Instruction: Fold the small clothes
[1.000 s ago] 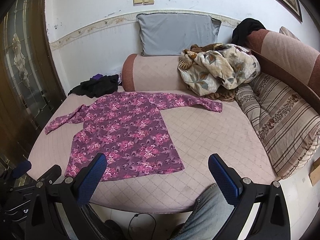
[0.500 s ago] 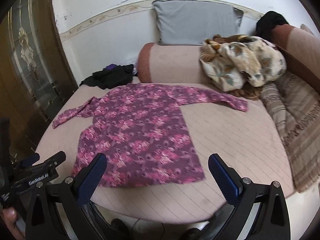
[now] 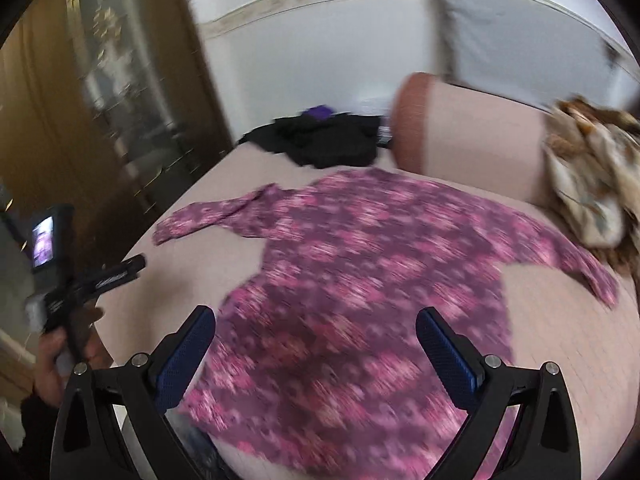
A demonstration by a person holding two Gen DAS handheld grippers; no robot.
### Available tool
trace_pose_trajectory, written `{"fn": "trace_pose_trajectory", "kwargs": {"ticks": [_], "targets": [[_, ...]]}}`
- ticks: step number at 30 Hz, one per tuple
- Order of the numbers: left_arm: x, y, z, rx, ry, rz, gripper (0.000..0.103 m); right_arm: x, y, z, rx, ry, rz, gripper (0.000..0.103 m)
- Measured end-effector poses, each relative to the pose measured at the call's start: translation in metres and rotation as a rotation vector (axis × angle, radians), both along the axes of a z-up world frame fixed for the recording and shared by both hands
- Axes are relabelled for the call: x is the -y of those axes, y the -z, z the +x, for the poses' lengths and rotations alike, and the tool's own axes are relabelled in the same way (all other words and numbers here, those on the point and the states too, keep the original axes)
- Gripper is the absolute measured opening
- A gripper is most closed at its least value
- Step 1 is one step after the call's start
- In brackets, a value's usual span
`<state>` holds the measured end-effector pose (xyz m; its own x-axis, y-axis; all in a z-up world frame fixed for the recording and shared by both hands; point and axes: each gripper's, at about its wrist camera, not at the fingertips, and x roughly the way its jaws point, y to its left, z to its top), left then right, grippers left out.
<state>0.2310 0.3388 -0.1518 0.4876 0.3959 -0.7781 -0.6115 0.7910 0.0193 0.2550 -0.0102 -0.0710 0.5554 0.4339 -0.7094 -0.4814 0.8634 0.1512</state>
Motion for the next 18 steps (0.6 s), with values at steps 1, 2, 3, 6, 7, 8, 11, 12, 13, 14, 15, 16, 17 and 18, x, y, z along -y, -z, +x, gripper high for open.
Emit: {"fn": "trace_pose_trajectory", "kwargs": {"ticks": [1, 2, 3, 6, 7, 8, 11, 12, 13, 14, 15, 16, 17, 18], "targets": [[-0.015, 0.008, 0.008, -0.006, 0.001, -0.022, 0.101, -0.011, 0.003, 0.005, -0.001, -0.015, -0.001, 0.102], [-0.039, 0.02, 0.019, -0.011, -0.003, -0.078, 0.101, -0.026, 0.008, 0.014, -0.01, -0.039, 0.008, 0.102], [-0.061, 0.031, 0.027, -0.011, -0.012, -0.147, 0.101, -0.036, 0.013, 0.02, -0.021, -0.055, 0.02, 0.102], [-0.12, 0.056, 0.042, 0.041, -0.059, -0.334, 0.097, -0.057, 0.027, 0.035, -0.048, -0.074, 0.029, 0.101], [-0.147, 0.068, 0.05, 0.058, -0.088, -0.433, 0.094, -0.063, 0.034, 0.041, -0.057, -0.072, 0.029, 0.101], [-0.157, 0.074, 0.052, 0.068, -0.105, -0.473, 0.087, -0.066, 0.04, 0.046, -0.066, -0.072, 0.032, 0.101], [-0.195, 0.093, 0.064, 0.113, -0.184, -0.613, 0.069, -0.072, 0.051, 0.054, -0.073, -0.072, 0.025, 0.093], [-0.199, 0.095, 0.067, 0.12, -0.19, -0.635, 0.069, -0.074, 0.053, 0.055, -0.068, -0.068, 0.016, 0.089], [-0.204, 0.102, 0.076, 0.117, -0.196, -0.673, 0.068, -0.075, 0.055, 0.057, -0.064, -0.062, 0.006, 0.086], [-0.207, 0.105, 0.081, 0.106, -0.211, -0.68, 0.065, -0.076, 0.058, 0.059, -0.064, -0.053, -0.005, 0.084], [-0.209, 0.105, 0.085, 0.109, -0.241, -0.681, 0.061, -0.077, 0.059, 0.06, -0.069, -0.048, -0.006, 0.083], [-0.21, 0.103, 0.086, 0.128, -0.242, -0.688, 0.036, -0.078, 0.062, 0.063, -0.076, -0.046, -0.007, 0.082], [-0.208, 0.104, 0.091, 0.145, -0.208, -0.736, 0.011, -0.079, 0.064, 0.065, -0.079, -0.038, -0.015, 0.081], [-0.207, 0.106, 0.092, 0.16, -0.197, -0.797, 0.01, -0.08, 0.066, 0.066, -0.076, -0.031, -0.027, 0.08]]}}
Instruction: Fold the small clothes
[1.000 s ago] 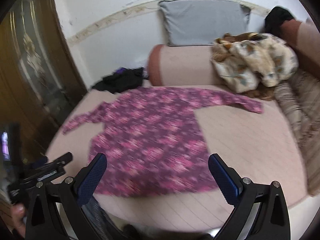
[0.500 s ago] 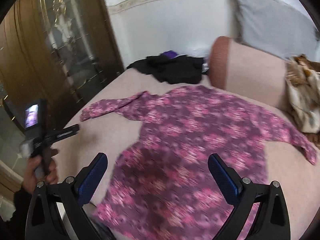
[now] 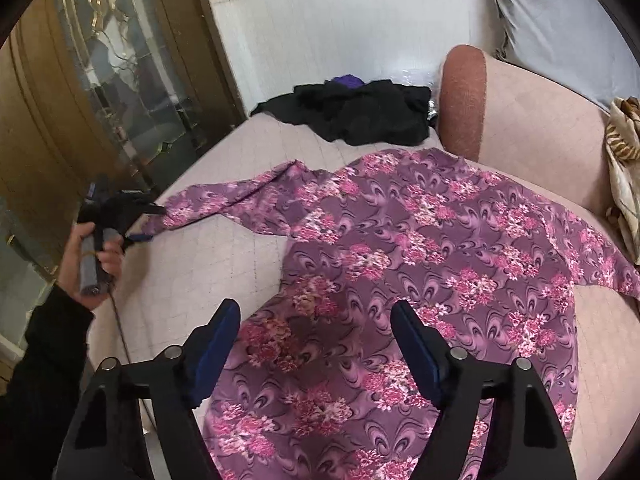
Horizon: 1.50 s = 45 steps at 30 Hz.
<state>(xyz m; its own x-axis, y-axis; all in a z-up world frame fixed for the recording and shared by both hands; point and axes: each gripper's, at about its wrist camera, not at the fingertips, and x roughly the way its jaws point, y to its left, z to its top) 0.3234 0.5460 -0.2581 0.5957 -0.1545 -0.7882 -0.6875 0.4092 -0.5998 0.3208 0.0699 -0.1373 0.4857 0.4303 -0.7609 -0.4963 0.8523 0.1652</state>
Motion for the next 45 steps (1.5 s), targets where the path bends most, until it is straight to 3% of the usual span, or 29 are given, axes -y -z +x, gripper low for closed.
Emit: {"fn": "trace_pose_trajectory", "kwargs": {"ticks": [1, 3, 6, 8, 11, 14, 17, 20, 22, 25, 27, 28, 32, 34, 36, 38, 40, 42, 45], "targets": [[0.002, -0.003, -0.004, 0.013, -0.026, -0.021, 0.01, -0.002, 0.002, 0.001, 0.003, -0.005, -0.012, 0.079], [0.011, -0.022, -0.014, 0.072, -0.034, 0.008, 0.01, -0.003, 0.005, 0.004, -0.021, -0.011, -0.028, 0.077], [0.043, -0.066, -0.034, 0.265, 0.024, -0.046, 0.01, 0.005, 0.008, 0.01, -0.102, -0.022, 0.042, 0.075], [0.082, -0.099, -0.052, 0.393, 0.095, -0.106, 0.01, 0.016, 0.005, 0.01, -0.141, -0.024, 0.116, 0.076], [0.145, -0.137, -0.077, 0.493, 0.184, -0.142, 0.01, 0.034, -0.003, 0.007, -0.177, -0.019, 0.225, 0.076], [0.222, -0.155, -0.099, 0.561, 0.293, -0.176, 0.01, 0.059, -0.012, -0.001, -0.189, -0.005, 0.308, 0.076], [0.299, -0.147, -0.111, 0.524, 0.409, -0.179, 0.01, 0.087, -0.015, -0.009, -0.202, 0.014, 0.362, 0.076], [0.377, -0.11, -0.116, 0.411, 0.544, -0.174, 0.011, 0.125, -0.006, -0.012, -0.223, 0.094, 0.378, 0.077], [0.428, -0.072, -0.115, 0.273, 0.637, -0.103, 0.014, 0.15, 0.011, -0.013, -0.261, 0.15, 0.381, 0.077], [0.471, -0.015, -0.112, 0.047, 0.788, -0.098, 0.022, 0.18, 0.049, -0.009, -0.341, 0.209, 0.373, 0.077], [0.472, -0.004, -0.115, 0.023, 0.808, -0.131, 0.022, 0.191, 0.078, -0.005, -0.404, 0.223, 0.345, 0.078], [0.466, -0.011, -0.118, 0.05, 0.794, -0.134, 0.027, 0.195, 0.091, -0.004, -0.441, 0.22, 0.356, 0.078], [0.413, -0.055, -0.12, 0.186, 0.63, -0.039, 0.066, 0.186, 0.113, -0.001, -0.498, 0.158, 0.386, 0.078], [0.379, -0.074, -0.115, 0.193, 0.53, 0.053, 0.069, 0.171, 0.121, 0.0, -0.521, 0.124, 0.381, 0.077], [0.341, -0.072, -0.103, 0.15, 0.426, 0.116, 0.069, 0.154, 0.126, -0.001, -0.516, 0.102, 0.332, 0.076], [0.322, -0.063, -0.082, 0.136, 0.369, 0.162, 0.069, 0.131, 0.12, -0.012, -0.425, 0.055, 0.18, 0.058], [0.302, -0.046, -0.057, 0.084, 0.337, 0.204, 0.069, 0.114, 0.116, -0.023, -0.349, 0.02, 0.036, 0.017], [0.287, -0.033, -0.041, 0.072, 0.322, 0.181, 0.068, 0.104, 0.111, -0.031, -0.277, -0.005, -0.084, 0.005], [0.287, -0.033, -0.015, 0.074, 0.315, 0.168, 0.068, 0.128, 0.083, -0.033, -0.277, -0.009, 0.023, 0.003]]}}
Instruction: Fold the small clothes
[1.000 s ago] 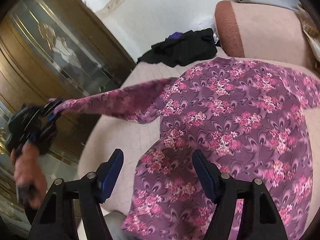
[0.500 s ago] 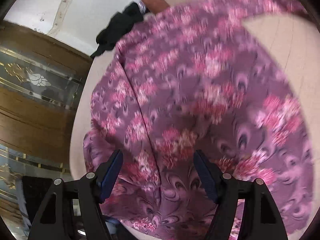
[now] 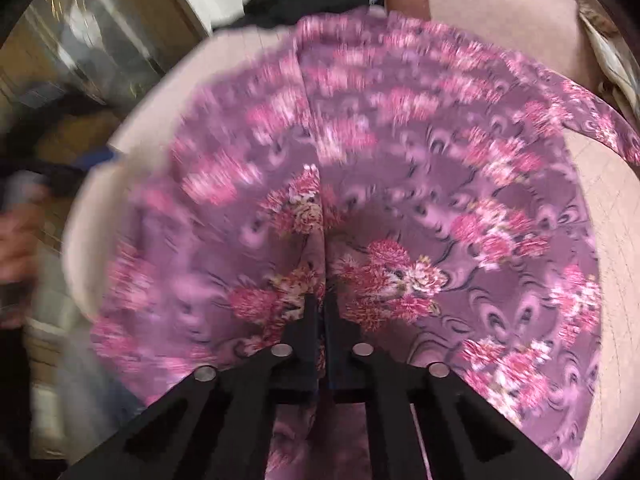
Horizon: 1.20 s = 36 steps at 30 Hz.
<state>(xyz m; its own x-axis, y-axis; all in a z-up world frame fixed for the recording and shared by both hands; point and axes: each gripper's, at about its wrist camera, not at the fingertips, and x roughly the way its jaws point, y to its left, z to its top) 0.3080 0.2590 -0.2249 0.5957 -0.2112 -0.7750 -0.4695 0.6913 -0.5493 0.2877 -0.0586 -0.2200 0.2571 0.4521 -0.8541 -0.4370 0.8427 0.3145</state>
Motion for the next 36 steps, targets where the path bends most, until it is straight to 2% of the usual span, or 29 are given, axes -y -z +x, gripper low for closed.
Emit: {"fn": "trace_pose_trajectory", "kwargs": {"ticks": [2, 3, 5, 7, 8, 9, 10, 11, 12, 14, 15, 16, 17, 18, 19, 20, 23, 25, 26, 29, 31, 32, 36], "targets": [[-0.004, -0.005, -0.002, 0.033, 0.011, -0.013, 0.068, 0.023, -0.041, -0.009, 0.058, 0.016, 0.065, 0.003], [-0.002, -0.004, -0.004, 0.033, 0.019, -0.015, 0.068, 0.035, -0.063, -0.017, 0.112, 0.027, 0.064, 0.003], [-0.001, 0.002, 0.004, 0.019, 0.034, -0.032, 0.068, 0.055, -0.086, -0.022, 0.175, 0.066, 0.048, 0.003], [0.005, 0.019, 0.015, -0.012, 0.041, -0.076, 0.068, 0.062, -0.08, -0.015, 0.158, 0.081, 0.037, 0.005], [0.009, 0.024, 0.016, -0.02, 0.041, -0.099, 0.068, 0.064, -0.062, -0.006, 0.116, 0.058, 0.028, 0.006], [0.01, 0.035, 0.022, -0.027, 0.024, -0.145, 0.068, 0.061, -0.046, 0.002, 0.085, 0.05, 0.019, 0.01], [0.009, 0.041, 0.026, -0.027, 0.001, -0.176, 0.068, 0.06, -0.021, 0.013, 0.013, 0.046, -0.001, 0.014], [0.009, 0.044, 0.03, -0.026, -0.015, -0.196, 0.068, 0.06, -0.006, 0.02, -0.046, 0.062, -0.027, 0.014], [0.007, 0.045, 0.033, -0.02, -0.031, -0.218, 0.068, 0.062, -0.005, 0.027, -0.07, 0.076, -0.038, 0.015], [0.002, 0.04, 0.042, 0.004, -0.051, -0.237, 0.068, 0.063, -0.031, 0.04, -0.017, 0.072, 0.011, 0.042], [0.0, 0.039, 0.053, -0.003, -0.059, -0.238, 0.068, 0.063, -0.047, 0.046, 0.022, 0.068, 0.035, 0.079], [-0.001, 0.043, 0.063, -0.018, -0.054, -0.247, 0.066, 0.061, -0.066, 0.055, 0.066, 0.064, 0.065, 0.099], [-0.001, 0.047, 0.069, -0.026, -0.048, -0.264, 0.055, 0.057, -0.08, 0.065, 0.094, 0.054, 0.094, 0.099], [-0.002, 0.058, 0.078, -0.043, -0.05, -0.305, 0.05, 0.049, -0.093, 0.08, 0.113, 0.035, 0.125, 0.099], [-0.002, 0.065, 0.08, -0.053, -0.05, -0.331, 0.041, 0.039, -0.101, 0.096, 0.107, 0.02, 0.142, 0.099], [-0.003, 0.075, 0.082, -0.055, -0.049, -0.362, 0.037, 0.024, -0.107, 0.116, 0.089, 0.001, 0.162, 0.098], [-0.006, 0.089, 0.078, -0.039, -0.061, -0.413, 0.037, -0.027, -0.106, 0.182, 0.032, -0.049, 0.193, 0.093], [-0.008, 0.09, 0.074, -0.022, -0.077, -0.454, 0.038, -0.065, -0.095, 0.217, 0.001, -0.085, 0.186, 0.085], [-0.008, 0.089, 0.071, -0.013, -0.079, -0.464, 0.04, -0.089, -0.087, 0.235, -0.025, -0.11, 0.183, 0.084], [-0.007, 0.085, 0.063, 0.014, -0.075, -0.512, 0.046, -0.149, -0.055, 0.282, -0.07, -0.142, 0.14, 0.073], [-0.006, 0.083, 0.065, 0.019, -0.057, -0.529, 0.046, -0.178, -0.034, 0.301, -0.086, -0.159, 0.092, 0.063], [-0.006, 0.082, 0.066, 0.021, -0.048, -0.528, 0.046, -0.189, -0.023, 0.308, -0.095, -0.163, 0.066, 0.061], [-0.002, 0.088, 0.077, -0.011, -0.066, -0.477, 0.046, -0.205, 0.012, 0.324, -0.13, -0.173, -0.043, 0.049]]}}
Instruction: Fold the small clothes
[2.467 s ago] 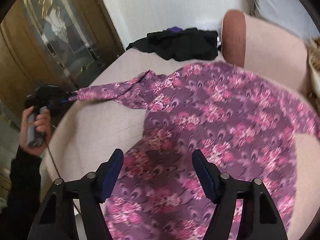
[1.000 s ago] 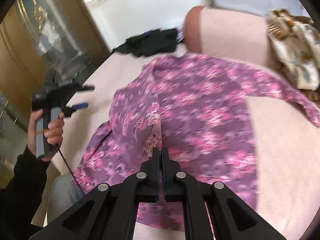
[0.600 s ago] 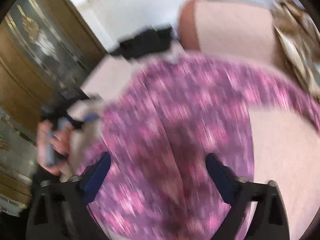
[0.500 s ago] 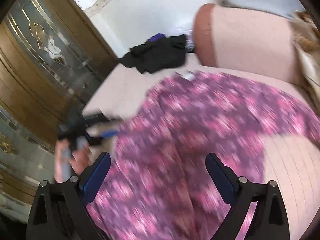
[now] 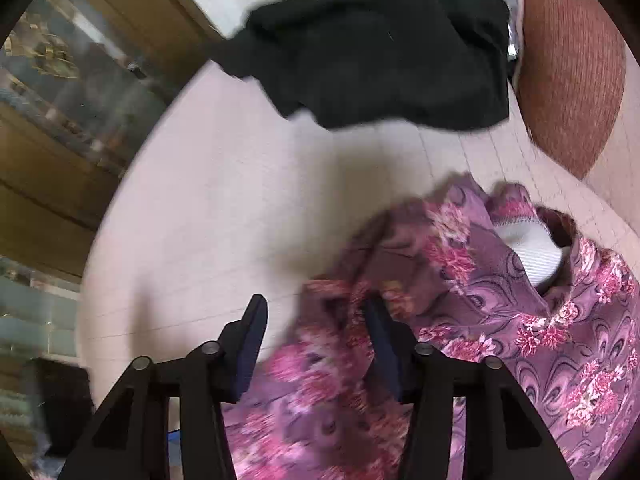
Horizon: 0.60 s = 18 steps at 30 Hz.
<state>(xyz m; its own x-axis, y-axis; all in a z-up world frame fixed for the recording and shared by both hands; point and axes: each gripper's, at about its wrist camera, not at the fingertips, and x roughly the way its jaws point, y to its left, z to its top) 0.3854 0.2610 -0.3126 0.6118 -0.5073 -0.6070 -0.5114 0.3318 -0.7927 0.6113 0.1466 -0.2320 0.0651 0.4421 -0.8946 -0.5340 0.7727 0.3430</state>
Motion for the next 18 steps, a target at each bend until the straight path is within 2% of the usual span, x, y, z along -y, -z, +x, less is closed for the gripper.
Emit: {"fn": "trace_pose_trajectory", "kwargs": {"ticks": [1, 2, 3, 4, 5, 6, 9, 11, 13, 15, 18], "targets": [[0.002, 0.008, 0.008, -0.02, 0.007, 0.001, 0.041, 0.001, 0.007, 0.003, -0.02, 0.01, -0.012, 0.036], [0.003, 0.013, 0.014, -0.029, 0.008, -0.008, 0.033, 0.002, 0.012, 0.006, -0.025, 0.027, -0.028, 0.03], [0.003, 0.014, 0.016, -0.034, 0.001, -0.002, 0.031, 0.005, 0.015, 0.008, -0.04, 0.042, -0.025, 0.027], [0.004, 0.011, 0.017, -0.031, 0.003, 0.018, 0.028, 0.008, 0.016, 0.009, -0.053, 0.045, -0.009, 0.019], [0.004, 0.006, 0.017, -0.031, 0.008, 0.049, 0.013, 0.011, 0.013, 0.007, -0.056, 0.05, 0.001, 0.013], [0.003, 0.003, 0.016, -0.022, 0.004, 0.068, 0.011, 0.013, 0.009, 0.006, -0.049, 0.049, 0.003, 0.012], [-0.017, -0.005, 0.001, 0.024, -0.086, 0.04, 0.008, 0.02, -0.015, 0.001, -0.001, 0.049, 0.03, 0.01], [-0.036, -0.021, -0.014, 0.112, -0.155, 0.028, 0.008, 0.03, -0.04, 0.0, 0.032, 0.07, 0.113, 0.009], [-0.051, -0.028, -0.021, 0.148, -0.191, 0.0, 0.008, 0.037, -0.061, 0.0, 0.065, 0.081, 0.184, 0.003], [-0.06, -0.016, -0.02, 0.146, -0.217, -0.035, 0.008, 0.042, -0.071, 0.006, 0.085, 0.104, 0.231, 0.003], [-0.062, 0.016, -0.008, 0.065, -0.237, -0.077, 0.009, 0.031, -0.055, 0.021, 0.057, 0.129, 0.244, 0.003]]}}
